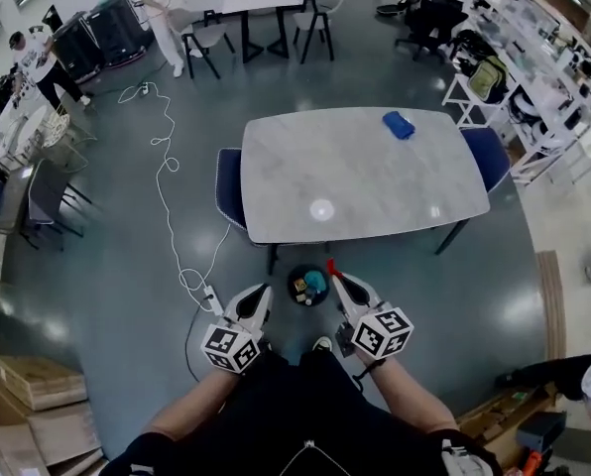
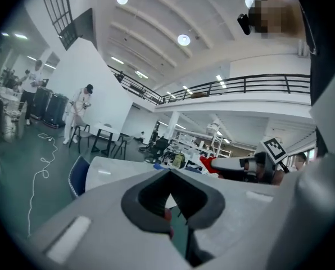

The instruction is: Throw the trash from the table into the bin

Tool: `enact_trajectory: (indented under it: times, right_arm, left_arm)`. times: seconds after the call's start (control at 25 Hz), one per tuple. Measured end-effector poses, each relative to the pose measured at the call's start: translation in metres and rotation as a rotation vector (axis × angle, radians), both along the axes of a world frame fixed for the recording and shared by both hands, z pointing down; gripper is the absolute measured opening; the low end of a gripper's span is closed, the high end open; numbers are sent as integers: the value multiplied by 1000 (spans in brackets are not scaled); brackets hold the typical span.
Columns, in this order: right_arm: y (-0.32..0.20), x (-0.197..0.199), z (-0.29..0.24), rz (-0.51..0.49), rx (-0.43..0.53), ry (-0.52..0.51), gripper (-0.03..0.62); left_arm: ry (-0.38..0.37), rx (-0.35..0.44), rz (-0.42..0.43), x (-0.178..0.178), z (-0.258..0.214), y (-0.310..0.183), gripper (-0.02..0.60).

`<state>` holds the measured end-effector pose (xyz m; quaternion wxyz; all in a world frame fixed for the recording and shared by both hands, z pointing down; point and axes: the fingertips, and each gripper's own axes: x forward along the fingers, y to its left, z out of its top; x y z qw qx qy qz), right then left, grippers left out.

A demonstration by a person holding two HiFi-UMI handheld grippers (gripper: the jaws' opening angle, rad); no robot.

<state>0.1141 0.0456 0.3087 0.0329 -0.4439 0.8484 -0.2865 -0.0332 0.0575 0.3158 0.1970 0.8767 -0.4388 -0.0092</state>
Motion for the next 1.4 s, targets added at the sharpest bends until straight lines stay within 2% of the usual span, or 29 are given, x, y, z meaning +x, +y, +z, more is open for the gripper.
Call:
enact_trajectory:
  times: [0.12, 0.24, 0.52, 0.76, 0.96, 1.2, 1.4]
  right_arm:
    - [8, 7, -1, 48, -16, -1, 31]
    - [8, -6, 7, 52, -25, 23, 31]
    - [6, -32, 43, 58, -115, 66, 31]
    - [-11, -55, 107, 30, -218, 119, 31]
    - [-24, -67, 200, -13, -305, 212, 31]
    - [-60, -67, 345, -56, -415, 310, 31]
    - [-52, -67, 476, -74, -497, 381, 31]
  left_arm:
    - [7, 64, 73, 18, -19, -6, 0]
    - [5, 88, 74, 4, -20, -16, 0]
    - [14, -8, 37, -40, 16, -18, 0]
    - [14, -46, 9, -65, 47, -31, 1]
    - [4, -110, -23, -82, 89, -34, 0]
    - [-34, -169, -41, -93, 157, -54, 2]
    - [-60, -230, -60, -105, 226, -44, 0]
